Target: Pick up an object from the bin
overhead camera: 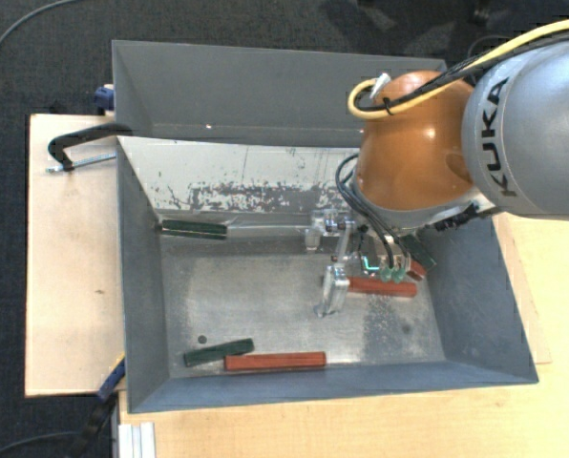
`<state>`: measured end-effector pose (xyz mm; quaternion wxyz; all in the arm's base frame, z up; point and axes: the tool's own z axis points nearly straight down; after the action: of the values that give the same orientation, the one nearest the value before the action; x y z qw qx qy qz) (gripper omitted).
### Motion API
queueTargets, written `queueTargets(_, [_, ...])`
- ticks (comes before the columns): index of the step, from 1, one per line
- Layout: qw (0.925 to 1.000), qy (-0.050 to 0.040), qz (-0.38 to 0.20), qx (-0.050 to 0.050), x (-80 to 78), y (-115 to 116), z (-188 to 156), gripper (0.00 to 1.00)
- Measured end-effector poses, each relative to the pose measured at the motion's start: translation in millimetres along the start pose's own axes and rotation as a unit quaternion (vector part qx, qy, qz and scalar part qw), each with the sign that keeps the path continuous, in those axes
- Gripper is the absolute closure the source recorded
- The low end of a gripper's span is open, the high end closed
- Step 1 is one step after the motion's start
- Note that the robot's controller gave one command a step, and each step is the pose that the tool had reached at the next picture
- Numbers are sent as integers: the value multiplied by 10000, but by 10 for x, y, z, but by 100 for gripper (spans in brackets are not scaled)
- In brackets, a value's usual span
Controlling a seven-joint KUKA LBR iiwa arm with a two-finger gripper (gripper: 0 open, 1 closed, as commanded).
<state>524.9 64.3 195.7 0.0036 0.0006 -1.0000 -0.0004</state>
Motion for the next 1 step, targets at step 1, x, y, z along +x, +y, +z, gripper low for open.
queueTargets(1, [9948,-51,1013,14,-346,-1633,728,0])
